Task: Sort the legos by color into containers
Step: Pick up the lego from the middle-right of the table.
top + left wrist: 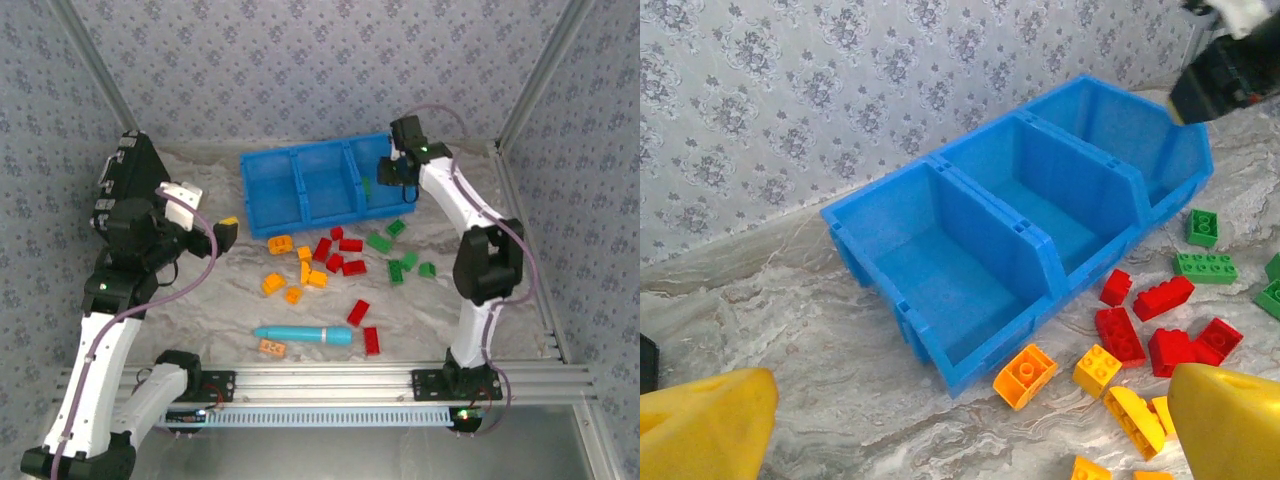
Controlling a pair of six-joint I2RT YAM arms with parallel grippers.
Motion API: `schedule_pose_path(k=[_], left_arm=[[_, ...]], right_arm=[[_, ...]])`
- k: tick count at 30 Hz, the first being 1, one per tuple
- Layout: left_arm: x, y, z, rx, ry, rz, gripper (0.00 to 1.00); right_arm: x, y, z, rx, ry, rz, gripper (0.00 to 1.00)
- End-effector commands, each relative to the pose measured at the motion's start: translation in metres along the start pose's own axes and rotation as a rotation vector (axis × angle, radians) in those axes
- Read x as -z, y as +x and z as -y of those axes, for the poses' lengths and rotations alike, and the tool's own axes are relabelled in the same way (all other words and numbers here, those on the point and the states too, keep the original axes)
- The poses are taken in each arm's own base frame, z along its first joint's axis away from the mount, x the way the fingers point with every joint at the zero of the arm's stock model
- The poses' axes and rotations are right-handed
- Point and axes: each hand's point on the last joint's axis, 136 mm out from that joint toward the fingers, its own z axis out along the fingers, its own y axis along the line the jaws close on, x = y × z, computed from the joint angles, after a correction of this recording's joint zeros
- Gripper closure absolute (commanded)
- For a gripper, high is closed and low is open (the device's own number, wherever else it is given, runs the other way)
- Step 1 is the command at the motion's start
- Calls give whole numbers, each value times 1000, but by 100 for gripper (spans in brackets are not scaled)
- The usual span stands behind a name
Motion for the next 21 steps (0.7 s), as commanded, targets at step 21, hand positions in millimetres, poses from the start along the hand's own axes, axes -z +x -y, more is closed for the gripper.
schedule_pose_path(k=[21], left_arm=[[3, 16, -3, -55, -70, 88, 0]], right_arm=[[-43, 87, 41, -432, 217, -84, 32]])
